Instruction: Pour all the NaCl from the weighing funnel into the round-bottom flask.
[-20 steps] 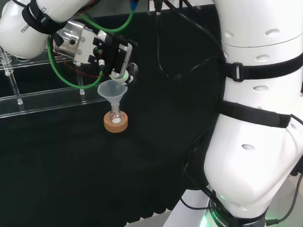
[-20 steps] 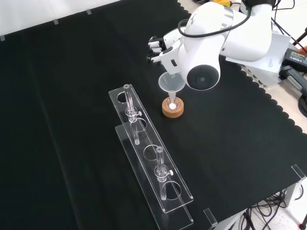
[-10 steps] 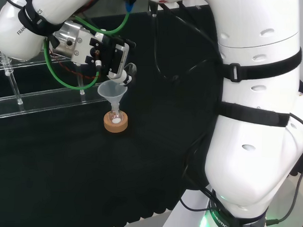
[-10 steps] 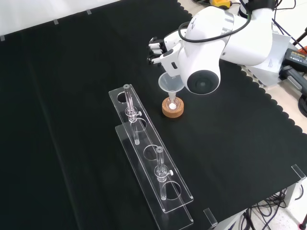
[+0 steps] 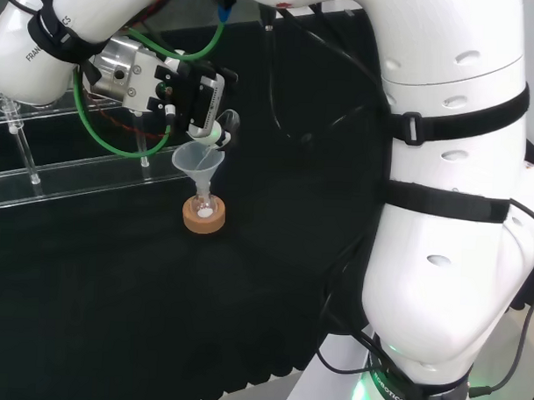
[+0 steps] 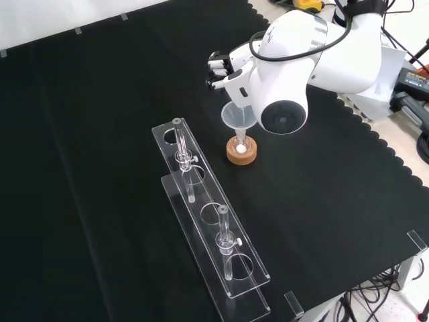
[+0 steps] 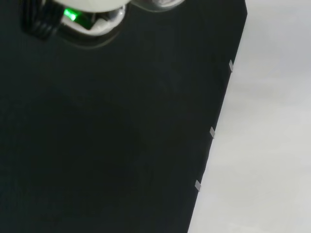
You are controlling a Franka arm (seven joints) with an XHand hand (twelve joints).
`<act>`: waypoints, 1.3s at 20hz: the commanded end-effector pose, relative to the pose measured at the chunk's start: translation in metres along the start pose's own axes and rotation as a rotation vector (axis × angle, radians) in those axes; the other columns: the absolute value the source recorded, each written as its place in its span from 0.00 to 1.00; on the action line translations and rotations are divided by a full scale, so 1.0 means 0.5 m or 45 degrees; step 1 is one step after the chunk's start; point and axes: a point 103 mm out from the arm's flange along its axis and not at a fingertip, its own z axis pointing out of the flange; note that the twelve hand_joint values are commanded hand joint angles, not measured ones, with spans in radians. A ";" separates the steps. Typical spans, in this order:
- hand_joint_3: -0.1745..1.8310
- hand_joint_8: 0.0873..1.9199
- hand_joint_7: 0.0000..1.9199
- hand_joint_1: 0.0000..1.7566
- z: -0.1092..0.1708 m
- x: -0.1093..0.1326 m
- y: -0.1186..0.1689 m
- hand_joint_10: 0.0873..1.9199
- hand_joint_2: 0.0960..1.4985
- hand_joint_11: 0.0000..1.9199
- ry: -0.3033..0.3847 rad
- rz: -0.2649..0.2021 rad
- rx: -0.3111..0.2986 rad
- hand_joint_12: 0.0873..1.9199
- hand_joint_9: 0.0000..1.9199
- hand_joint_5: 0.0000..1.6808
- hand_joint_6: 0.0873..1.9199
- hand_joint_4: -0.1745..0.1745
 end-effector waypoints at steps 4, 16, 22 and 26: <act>0.37 0.33 0.23 0.64 0.008 -0.002 0.002 0.16 0.43 0.40 0.018 -0.008 -0.002 0.53 0.44 0.77 0.27 1.00; 0.37 0.33 0.23 0.64 0.042 -0.015 0.008 0.16 0.43 0.40 0.148 -0.019 -0.033 0.53 0.44 0.77 0.27 1.00; 0.37 0.33 0.23 0.64 0.056 -0.023 0.007 0.16 0.43 0.40 0.299 -0.017 -0.077 0.53 0.44 0.77 0.27 1.00; 0.37 0.33 0.23 0.64 0.060 -0.025 0.006 0.16 0.43 0.40 0.383 -0.022 -0.099 0.53 0.44 0.77 0.27 1.00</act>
